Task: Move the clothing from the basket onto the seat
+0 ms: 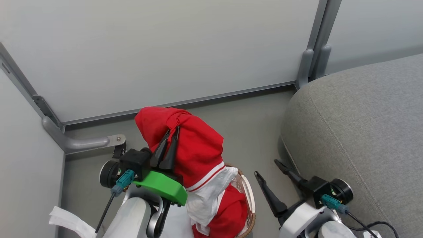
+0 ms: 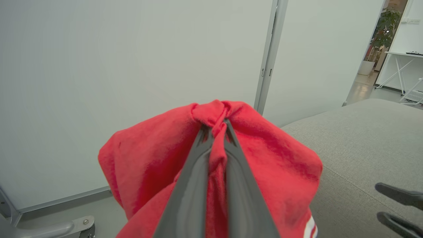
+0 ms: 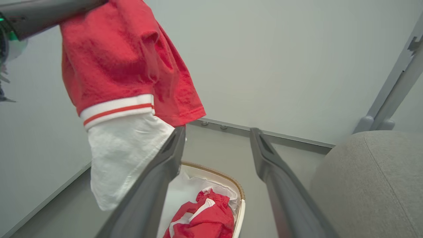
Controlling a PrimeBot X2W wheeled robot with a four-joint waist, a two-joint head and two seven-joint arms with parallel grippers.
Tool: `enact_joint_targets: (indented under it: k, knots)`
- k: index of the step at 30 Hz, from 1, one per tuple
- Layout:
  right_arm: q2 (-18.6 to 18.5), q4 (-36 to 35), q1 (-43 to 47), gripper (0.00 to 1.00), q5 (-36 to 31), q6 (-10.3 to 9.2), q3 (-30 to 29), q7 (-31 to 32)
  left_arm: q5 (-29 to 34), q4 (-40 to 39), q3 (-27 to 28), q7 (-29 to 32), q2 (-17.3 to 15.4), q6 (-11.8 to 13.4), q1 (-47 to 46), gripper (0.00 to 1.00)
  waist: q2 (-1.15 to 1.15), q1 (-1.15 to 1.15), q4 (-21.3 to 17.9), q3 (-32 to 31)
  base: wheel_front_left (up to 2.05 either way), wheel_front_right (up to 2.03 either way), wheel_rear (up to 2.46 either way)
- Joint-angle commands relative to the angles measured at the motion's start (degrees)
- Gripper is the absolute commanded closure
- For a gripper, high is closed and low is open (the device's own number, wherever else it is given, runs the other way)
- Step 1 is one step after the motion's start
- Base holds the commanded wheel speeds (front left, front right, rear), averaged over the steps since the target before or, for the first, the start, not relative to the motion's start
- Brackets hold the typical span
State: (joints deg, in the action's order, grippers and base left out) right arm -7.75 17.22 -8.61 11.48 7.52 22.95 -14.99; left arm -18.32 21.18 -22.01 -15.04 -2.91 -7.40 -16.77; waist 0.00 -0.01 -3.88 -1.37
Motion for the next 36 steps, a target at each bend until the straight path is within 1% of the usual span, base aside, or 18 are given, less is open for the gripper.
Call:
enact_joint_targets:
  k: [1, 6, 9, 12, 17, 24, 25, 26, 27, 31, 34, 35, 36]
  knots:
    - [-0.8, 0.5, -1.6, 0.00, 1.4, -0.06, 2.1, -0.3, -0.6, -0.3, -0.2, -0.2, -0.1, -0.2, -0.3, 1.00, 0.00, 0.01, 0.5, 0.3, 0.00, 0.00, 0.00]
    - [-2.3, 3.5, -7.0, 0.00, 5.9, -0.06, 11.3, -0.3, -0.6, -0.5, -2.1, -0.2, -0.1, -0.2, -1.2, 1.00, 0.00, 0.01, 1.9, 0.7, 0.00, 0.00, 0.00]
    - [-2.4, 6.0, -10.4, 0.00, 9.0, -0.06, 15.8, -0.3, -0.9, -0.5, -3.3, -0.2, -0.1, -0.2, -1.7, 1.00, 0.00, 0.01, 3.0, 0.9, 0.00, 0.00, 0.00]
    - [-2.0, 8.0, -13.1, 0.00, 11.0, -0.06, 19.1, -0.3, -1.3, -0.5, -4.5, -0.2, -0.1, -0.2, -2.0, 1.00, 0.00, 0.01, 4.0, 1.1, 0.00, 0.00, 0.00]
    - [-0.9, 11.6, -16.7, 0.00, 13.1, -0.06, 22.2, -0.3, -1.8, -0.5, -6.7, -0.2, -0.1, -0.2, -2.6, 1.00, 0.00, 0.01, 5.4, 1.5, 0.00, 0.00, 0.00]
    - [1.0, 15.2, -19.3, 0.00, 14.3, -0.06, 23.5, -0.3, -3.2, -1.1, -10.1, -0.2, -0.1, -0.2, -3.3, 1.00, 0.00, 0.01, 7.2, 2.0, 0.00, 0.00, 0.00]
    - [1.2, 15.6, -19.6, 0.25, 14.7, -0.06, 23.5, -0.3, -3.4, -1.2, -10.6, -0.2, -0.1, -0.2, -3.4, 1.00, 0.00, 0.01, 7.5, 2.1, 0.00, 0.00, 0.00]
    - [1.4, 15.9, -19.8, 0.56, 15.0, -0.06, 23.9, -0.3, -3.6, -1.3, -10.9, -0.2, -0.1, -0.2, -3.5, 1.00, 0.00, 0.01, 7.7, 2.1, 0.00, 0.00, 0.00]
    - [1.7, 16.3, -19.9, 1.00, 15.6, -0.06, 24.6, -0.3, -3.9, -1.2, -11.2, -0.2, -0.1, -0.2, -3.6, 1.00, 0.00, 0.01, 7.9, 2.1, 0.00, 0.00, 0.00]
    - [2.1, 16.4, -20.1, 1.00, 17.1, -0.06, 24.2, -0.3, -4.2, -0.6, -11.8, -0.2, -0.1, -0.2, -3.6, 1.00, 0.00, 0.01, 8.3, 2.1, 0.00, 0.00, 0.00]
    - [1.9, 15.1, -18.9, 1.00, 16.8, -0.06, 22.7, -0.3, -3.4, -1.0, -11.0, -0.2, -0.1, -0.2, -3.5, 1.00, 0.00, 0.01, 8.2, 2.2, 0.00, 0.00, 0.00]
    - [1.8, 14.7, -18.6, 1.00, 16.3, -0.06, 22.2, -0.3, -3.4, -1.2, -10.5, -0.2, -0.1, -0.2, -3.2, 0.64, 0.00, 0.01, 8.1, 2.2, 0.00, 0.00, 0.00]
    - [1.7, 14.2, -18.1, 1.00, 15.9, -0.06, 21.6, -0.3, -2.9, -0.8, -10.0, -0.2, -0.1, -0.2, -2.9, 0.00, 0.00, 0.01, 7.9, 2.2, 0.00, 0.00, 0.00]
